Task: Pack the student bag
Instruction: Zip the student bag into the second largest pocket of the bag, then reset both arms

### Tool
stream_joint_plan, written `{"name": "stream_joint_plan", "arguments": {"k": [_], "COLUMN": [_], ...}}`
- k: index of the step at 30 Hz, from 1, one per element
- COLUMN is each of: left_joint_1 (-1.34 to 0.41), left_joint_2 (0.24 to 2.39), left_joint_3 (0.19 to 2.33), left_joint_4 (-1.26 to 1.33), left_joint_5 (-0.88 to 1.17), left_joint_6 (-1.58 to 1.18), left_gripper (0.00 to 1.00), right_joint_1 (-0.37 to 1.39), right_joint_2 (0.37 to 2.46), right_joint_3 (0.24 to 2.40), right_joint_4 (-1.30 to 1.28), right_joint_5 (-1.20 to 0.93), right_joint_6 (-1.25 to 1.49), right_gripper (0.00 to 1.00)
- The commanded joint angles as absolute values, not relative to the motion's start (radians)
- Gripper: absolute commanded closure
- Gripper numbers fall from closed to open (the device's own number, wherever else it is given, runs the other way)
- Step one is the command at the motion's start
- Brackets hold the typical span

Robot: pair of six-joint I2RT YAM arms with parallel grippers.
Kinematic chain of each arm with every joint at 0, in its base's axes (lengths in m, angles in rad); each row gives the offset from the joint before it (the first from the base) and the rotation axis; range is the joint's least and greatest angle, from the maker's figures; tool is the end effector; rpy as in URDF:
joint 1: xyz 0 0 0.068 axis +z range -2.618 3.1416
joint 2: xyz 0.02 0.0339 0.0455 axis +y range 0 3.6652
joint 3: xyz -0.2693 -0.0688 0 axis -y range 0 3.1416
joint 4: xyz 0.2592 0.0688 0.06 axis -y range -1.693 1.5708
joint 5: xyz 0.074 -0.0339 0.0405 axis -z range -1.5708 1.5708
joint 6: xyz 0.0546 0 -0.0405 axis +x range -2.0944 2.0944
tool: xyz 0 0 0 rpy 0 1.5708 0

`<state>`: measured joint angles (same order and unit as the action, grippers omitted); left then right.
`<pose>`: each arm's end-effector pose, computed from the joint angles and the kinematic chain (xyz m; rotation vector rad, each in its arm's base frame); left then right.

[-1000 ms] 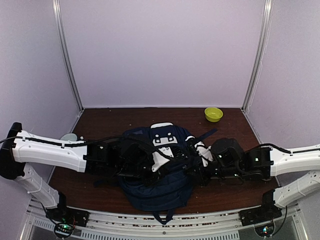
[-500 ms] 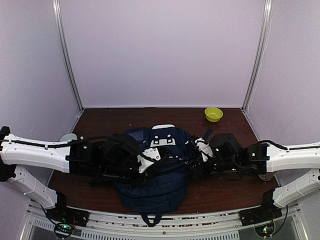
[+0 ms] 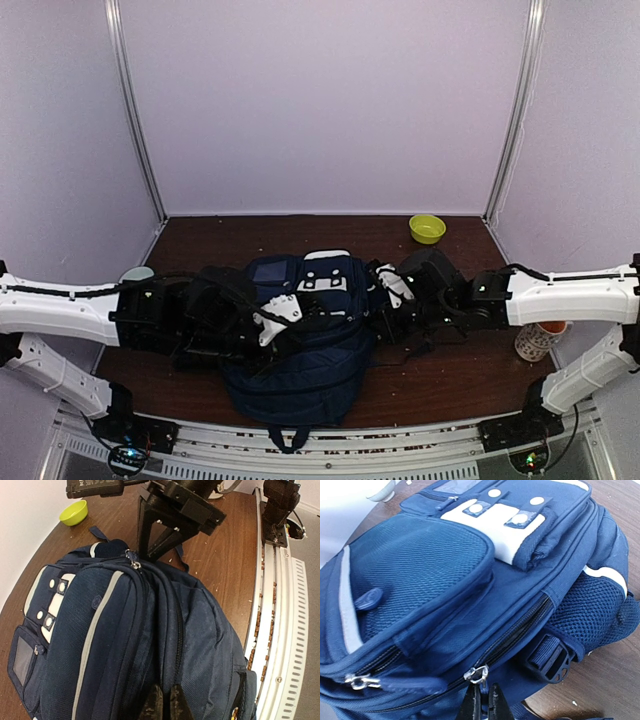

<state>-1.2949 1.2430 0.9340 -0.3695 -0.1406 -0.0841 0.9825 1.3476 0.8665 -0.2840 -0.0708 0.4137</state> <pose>0.0886 -0.2848 0.2664 1.2485 1.9405 -0.5764 0.1692 0.2605 0.2204 -0.7277 2.3566 0.7424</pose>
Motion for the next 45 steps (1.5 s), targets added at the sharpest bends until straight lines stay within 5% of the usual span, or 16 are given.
{"name": "stream_joint_plan", "arguments": {"k": [1, 6, 8, 14, 19, 23, 32, 40, 45], "left_joint_1": [-1.292, -1.292, -1.292, -1.292, -1.276, -1.229, -1.002, -0.678, -0.488], "left_joint_2": [1.2, 1.23, 1.236, 1.244, 1.26, 1.239, 1.187, 1.195, 1.218], "left_joint_3": [0.935, 0.954, 0.955, 0.965, 0.997, 1.006, 1.025, 1.0, 0.97], "left_joint_4": [-0.377, -0.372, -0.363, -0.339, -0.356, -0.37, -0.48, -0.496, -0.422], "left_joint_5": [-0.161, -0.157, -0.155, -0.164, -0.194, -0.222, -0.613, -0.817, -0.843], "left_joint_6": [-0.106, -0.106, -0.107, -0.104, -0.103, -0.106, -0.198, -0.276, -0.258], "left_gripper": [1.0, 0.98, 0.84, 0.49, 0.35, 0.03, 0.02, 0.02, 0.02], "right_joint_1": [0.94, 0.939, 0.94, 0.938, 0.932, 0.913, 0.822, 0.642, 0.584], "right_joint_2": [1.37, 1.353, 1.333, 1.263, 1.2, 1.149, 1.001, 0.874, 0.88], "right_joint_3": [0.9, 0.904, 0.899, 0.907, 0.927, 0.944, 0.929, 0.868, 0.841], "right_joint_4": [-0.365, -0.373, -0.376, -0.412, -0.439, -0.45, -0.43, -0.313, -0.242], "right_joint_5": [0.059, 0.05, 0.045, 0.059, 0.117, 0.18, 0.37, 0.475, 0.724], "right_joint_6": [0.402, 0.383, 0.372, 0.338, 0.306, 0.277, 0.213, 0.174, 0.2], "right_gripper": [1.0, 1.0, 1.0, 0.58, 0.28, 0.09, 0.03, 0.0, 0.0]}}
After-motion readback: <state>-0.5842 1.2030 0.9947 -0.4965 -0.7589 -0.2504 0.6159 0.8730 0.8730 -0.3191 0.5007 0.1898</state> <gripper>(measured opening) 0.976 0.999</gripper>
